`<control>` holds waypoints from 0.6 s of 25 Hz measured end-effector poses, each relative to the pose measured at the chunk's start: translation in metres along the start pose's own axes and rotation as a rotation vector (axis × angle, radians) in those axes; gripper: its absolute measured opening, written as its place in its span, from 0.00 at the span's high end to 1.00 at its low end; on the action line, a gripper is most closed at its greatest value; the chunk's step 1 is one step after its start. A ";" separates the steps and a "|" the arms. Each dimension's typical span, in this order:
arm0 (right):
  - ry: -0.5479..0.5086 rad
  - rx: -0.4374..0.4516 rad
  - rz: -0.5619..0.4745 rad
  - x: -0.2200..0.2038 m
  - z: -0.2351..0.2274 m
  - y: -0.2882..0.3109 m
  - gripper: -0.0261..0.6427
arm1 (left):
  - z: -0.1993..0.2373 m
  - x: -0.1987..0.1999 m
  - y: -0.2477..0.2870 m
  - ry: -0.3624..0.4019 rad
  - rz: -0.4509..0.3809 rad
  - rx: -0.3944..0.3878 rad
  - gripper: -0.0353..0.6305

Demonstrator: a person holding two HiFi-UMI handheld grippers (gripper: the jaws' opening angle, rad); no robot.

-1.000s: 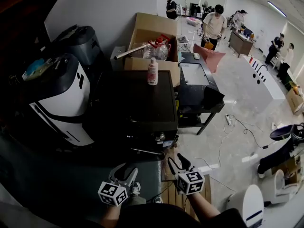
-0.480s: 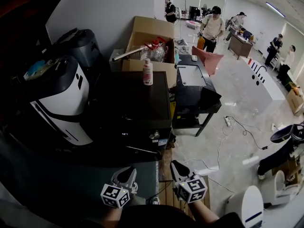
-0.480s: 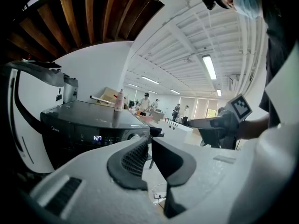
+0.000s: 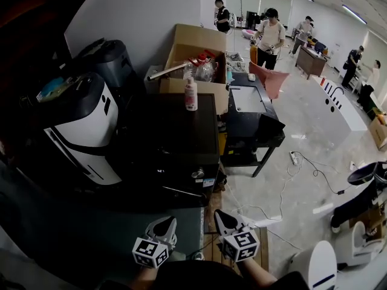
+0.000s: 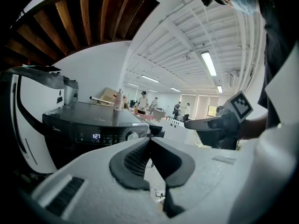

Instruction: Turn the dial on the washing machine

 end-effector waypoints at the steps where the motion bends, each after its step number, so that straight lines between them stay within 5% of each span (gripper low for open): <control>1: -0.006 -0.001 0.003 0.000 0.000 0.000 0.96 | -0.001 0.000 0.000 0.001 0.000 0.001 0.93; 15: -0.020 0.014 0.006 0.000 0.002 0.002 0.96 | -0.004 0.002 -0.001 0.007 -0.004 0.008 0.93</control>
Point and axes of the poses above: the fingertips, and each gripper's own axes: y forward along the fingers, z to its left, x out of its top, the point moved 2 cm from there along -y, backward along the fingers, and after that the axes turned 1 degree about z, right-handed, at the moved point
